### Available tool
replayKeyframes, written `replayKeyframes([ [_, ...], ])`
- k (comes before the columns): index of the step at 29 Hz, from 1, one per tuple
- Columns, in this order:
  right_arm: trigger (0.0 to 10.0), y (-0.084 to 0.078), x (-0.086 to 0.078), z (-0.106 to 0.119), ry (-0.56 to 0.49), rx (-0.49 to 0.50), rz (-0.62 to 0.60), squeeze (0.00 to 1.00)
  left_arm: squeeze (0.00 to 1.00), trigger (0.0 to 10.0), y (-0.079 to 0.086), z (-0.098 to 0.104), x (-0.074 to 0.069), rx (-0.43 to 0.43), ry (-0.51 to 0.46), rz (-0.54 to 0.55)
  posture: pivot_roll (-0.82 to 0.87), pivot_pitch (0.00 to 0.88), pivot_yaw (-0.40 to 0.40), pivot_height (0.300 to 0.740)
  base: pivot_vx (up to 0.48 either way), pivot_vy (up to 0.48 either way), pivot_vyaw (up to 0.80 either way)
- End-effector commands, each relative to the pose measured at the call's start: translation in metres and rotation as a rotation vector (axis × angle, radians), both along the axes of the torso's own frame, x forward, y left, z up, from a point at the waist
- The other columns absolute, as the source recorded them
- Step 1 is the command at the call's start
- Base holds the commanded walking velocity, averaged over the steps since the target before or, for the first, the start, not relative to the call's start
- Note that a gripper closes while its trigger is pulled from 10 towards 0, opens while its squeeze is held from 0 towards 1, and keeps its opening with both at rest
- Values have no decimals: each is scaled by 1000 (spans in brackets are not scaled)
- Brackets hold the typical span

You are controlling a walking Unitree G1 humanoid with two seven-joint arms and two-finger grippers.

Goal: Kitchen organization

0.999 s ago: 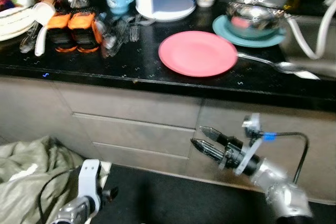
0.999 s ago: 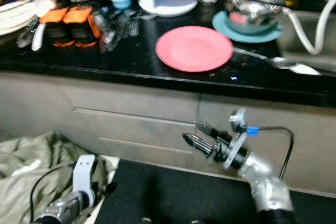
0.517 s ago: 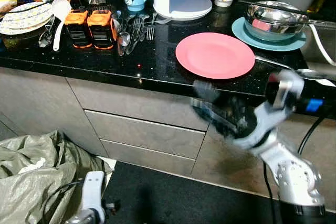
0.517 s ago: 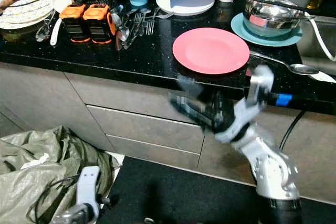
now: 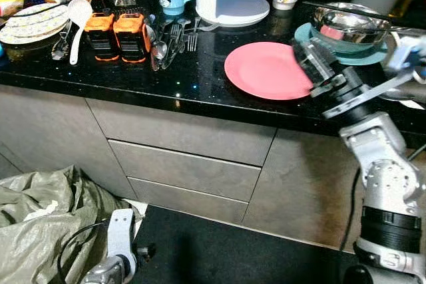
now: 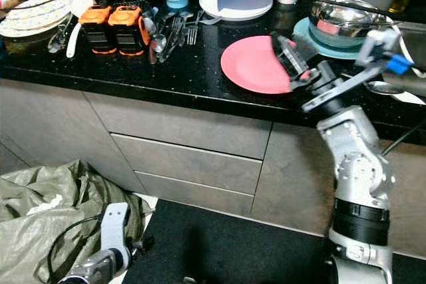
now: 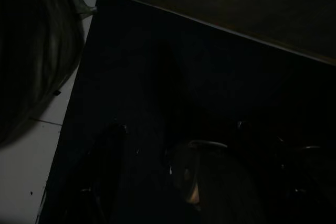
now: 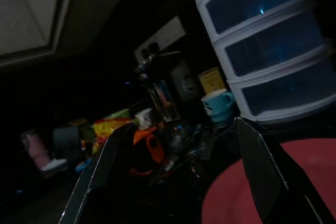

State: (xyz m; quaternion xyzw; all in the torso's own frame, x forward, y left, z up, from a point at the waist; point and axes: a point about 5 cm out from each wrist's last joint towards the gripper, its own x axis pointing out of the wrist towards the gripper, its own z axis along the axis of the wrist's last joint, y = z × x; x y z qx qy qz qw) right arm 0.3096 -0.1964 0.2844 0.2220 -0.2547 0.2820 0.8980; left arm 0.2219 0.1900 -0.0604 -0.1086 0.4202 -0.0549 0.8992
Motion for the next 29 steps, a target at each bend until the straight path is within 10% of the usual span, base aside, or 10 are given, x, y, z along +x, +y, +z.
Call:
replayKeyframes([
  [1, 10000, 2, 2, 1, 0, -6, -14, 0, 0, 10000, 4, -4, -7, 9, 31, -1, -38, 140, 26, 740, 0, 0, 0],
  [17, 10000, 14, 6, -3, 23, -59, -23, 0, 0, 10000, 11, -10, -19, 74, 71, -48, -37, 132, 23, 740, 109, -150, 0],
  [29, 10000, 18, 8, 4, -5, -62, -52, 0, 0, 10000, 48, -18, -56, 83, 113, -17, -35, 134, 27, 740, 0, -80, 0],
])
